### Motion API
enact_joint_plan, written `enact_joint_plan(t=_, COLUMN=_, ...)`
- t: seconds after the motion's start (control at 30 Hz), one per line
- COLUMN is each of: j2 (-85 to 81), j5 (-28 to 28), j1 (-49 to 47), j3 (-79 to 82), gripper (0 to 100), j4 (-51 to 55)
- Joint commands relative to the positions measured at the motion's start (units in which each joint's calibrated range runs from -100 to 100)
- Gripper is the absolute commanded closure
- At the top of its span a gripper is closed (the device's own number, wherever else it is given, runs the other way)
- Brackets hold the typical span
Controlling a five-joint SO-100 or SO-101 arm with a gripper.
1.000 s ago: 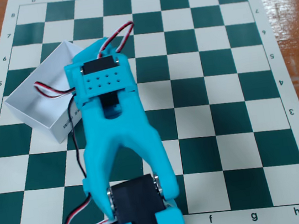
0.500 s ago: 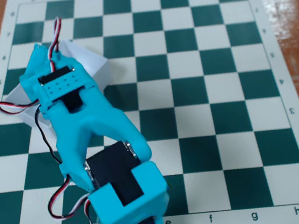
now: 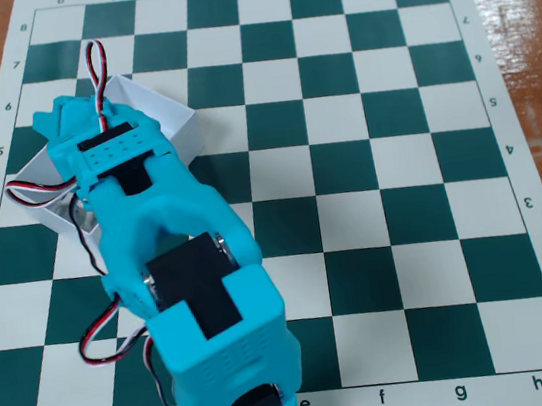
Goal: Grab the toy horse and put it in the box.
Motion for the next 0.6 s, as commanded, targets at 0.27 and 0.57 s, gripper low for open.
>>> enact_joint_plan(t=0.27, j2=-29.07, j5=7.48, j1=7.59, j3=26.23, gripper=66, j4=-2.69)
enact_joint_plan(t=0.57, j2=-59.42, j5=9.44, j1=14.94, j3=51.35, gripper=67, j4=2.29)
